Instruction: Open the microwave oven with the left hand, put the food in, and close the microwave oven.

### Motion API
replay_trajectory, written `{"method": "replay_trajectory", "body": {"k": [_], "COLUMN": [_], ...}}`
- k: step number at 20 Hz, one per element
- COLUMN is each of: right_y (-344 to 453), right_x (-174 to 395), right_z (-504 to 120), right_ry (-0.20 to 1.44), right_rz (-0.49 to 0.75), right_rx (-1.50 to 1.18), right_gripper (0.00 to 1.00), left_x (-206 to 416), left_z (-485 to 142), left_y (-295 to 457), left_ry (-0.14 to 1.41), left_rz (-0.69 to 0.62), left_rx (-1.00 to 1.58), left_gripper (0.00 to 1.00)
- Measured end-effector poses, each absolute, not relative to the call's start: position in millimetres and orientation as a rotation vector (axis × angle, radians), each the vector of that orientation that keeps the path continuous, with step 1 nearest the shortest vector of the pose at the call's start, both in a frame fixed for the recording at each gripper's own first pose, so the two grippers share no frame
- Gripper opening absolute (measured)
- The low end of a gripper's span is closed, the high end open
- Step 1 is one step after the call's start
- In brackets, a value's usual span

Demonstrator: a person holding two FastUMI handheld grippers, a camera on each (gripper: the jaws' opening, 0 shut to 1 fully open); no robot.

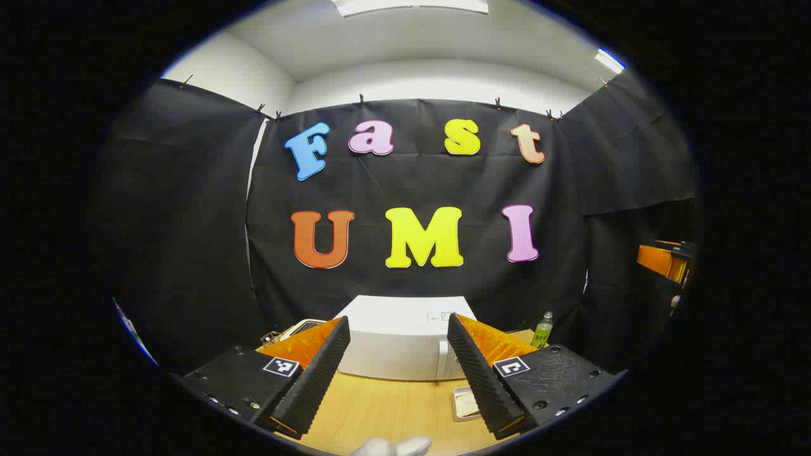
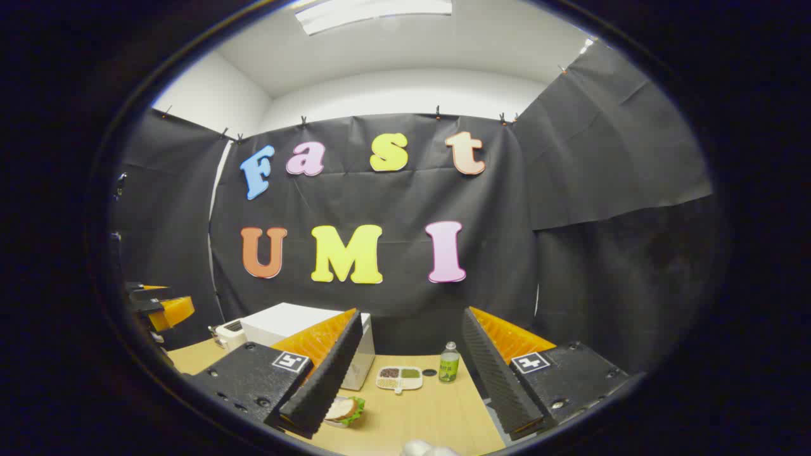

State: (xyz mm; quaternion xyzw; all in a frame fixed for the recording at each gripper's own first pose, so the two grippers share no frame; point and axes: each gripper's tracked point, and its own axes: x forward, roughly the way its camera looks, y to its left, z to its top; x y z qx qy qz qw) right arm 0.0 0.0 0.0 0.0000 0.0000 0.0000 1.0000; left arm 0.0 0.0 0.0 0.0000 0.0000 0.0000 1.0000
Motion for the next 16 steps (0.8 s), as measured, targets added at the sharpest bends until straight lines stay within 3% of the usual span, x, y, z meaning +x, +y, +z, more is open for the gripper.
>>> {"method": "replay_trajectory", "body": {"k": [1,8,11,12,15,16], "right_y": [0.7,-0.7,-0.1,0.6,0.2,-1.7], "right_x": [0.4,2.1,4.2,5.0,6.8,6.1], "right_z": [-2.3,-6.0,-8.8,-9.3,-15.7,-15.6], "right_ry": [0.004,0.013,0.018,0.02,0.035,0.035], "right_rz": [0.006,0.018,0.022,0.023,0.029,0.028], "right_rx": [-0.004,-0.017,-0.021,-0.017,-0.007,-0.008], "right_gripper": [1.0,0.96,0.96,1.0,0.96,1.0], "left_x": [0.3,8.2,10.2,12.9,22.4,27.3], "left_z": [0.4,-1.0,-3.0,-6.1,-20.2,-24.0], "left_y": [-1.2,-7.7,-3.0,-1.7,-4.2,-6.6], "left_ry": [0.002,0.008,0.007,0.006,0.023,0.018], "left_rz": [-0.002,-0.012,0.002,0.009,0.006,0.001], "left_rx": [0.004,0.013,0.033,0.042,0.049,0.05], "left_gripper": [0.95,0.95,0.95,0.96,0.96,0.96]}}
